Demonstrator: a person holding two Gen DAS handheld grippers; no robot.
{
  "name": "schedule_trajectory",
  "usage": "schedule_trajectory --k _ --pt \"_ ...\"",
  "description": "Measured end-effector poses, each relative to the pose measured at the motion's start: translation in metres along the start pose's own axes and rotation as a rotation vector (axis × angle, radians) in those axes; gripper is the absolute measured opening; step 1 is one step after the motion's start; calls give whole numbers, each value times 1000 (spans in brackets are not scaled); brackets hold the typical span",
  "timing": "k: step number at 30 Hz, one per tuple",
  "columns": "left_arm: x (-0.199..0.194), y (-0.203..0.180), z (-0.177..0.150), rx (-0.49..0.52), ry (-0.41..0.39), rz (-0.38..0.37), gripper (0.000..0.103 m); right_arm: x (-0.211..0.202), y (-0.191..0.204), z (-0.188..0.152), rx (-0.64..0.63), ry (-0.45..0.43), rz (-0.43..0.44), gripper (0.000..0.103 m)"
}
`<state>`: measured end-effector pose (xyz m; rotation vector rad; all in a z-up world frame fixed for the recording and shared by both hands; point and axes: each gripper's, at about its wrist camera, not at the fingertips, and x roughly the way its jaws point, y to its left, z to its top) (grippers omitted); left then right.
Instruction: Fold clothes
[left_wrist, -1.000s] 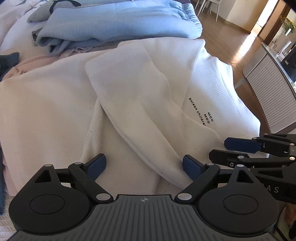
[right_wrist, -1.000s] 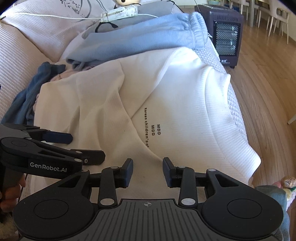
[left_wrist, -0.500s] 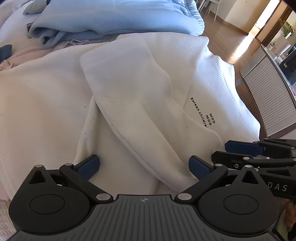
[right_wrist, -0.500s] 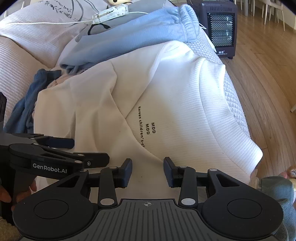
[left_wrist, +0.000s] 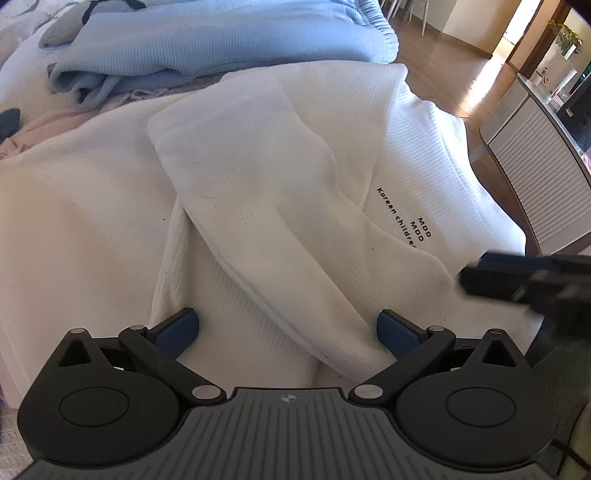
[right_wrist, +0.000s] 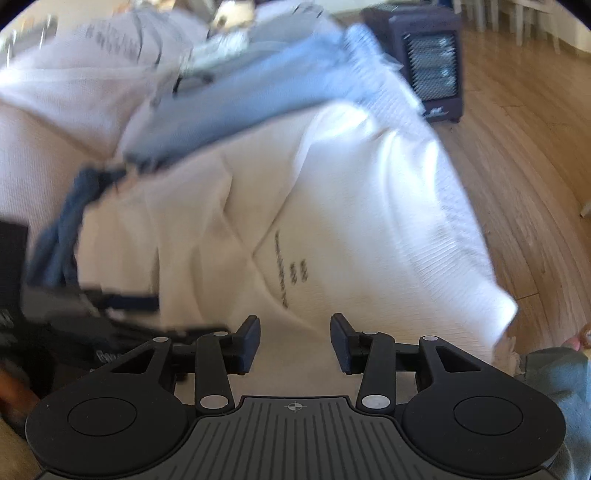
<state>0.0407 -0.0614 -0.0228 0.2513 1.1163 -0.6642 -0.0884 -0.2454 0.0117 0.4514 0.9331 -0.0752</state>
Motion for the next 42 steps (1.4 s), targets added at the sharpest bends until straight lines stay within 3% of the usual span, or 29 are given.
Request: schedule_trajectory --k 4,7,10,20,25,36,42 --pt "-17 -8 1 33 -29 60 103 -20 -21 -1 113 -65 33 42" --pt "-41 -9 2 51 -94 59 103 -29 -42 -3 214 -85 66 42" --pt "-56 -6 3 33 -117 41 103 -31 -59 -6 273 -83 27 42" --pt "-37 -18 -4 59 -38 -6 103 -37 -114 -17 457 -71 -83 47" --pt "-33 -16 -3 53 -21 2 103 -28 -129 -17 480 -45 -97 47" --pt "-21 -14 -3 37 21 25 103 -8 -127 -8 408 6 31 47" --pt "-32 -2 -5 12 -1 44 103 -24 -115 -8 355 -72 37 17"
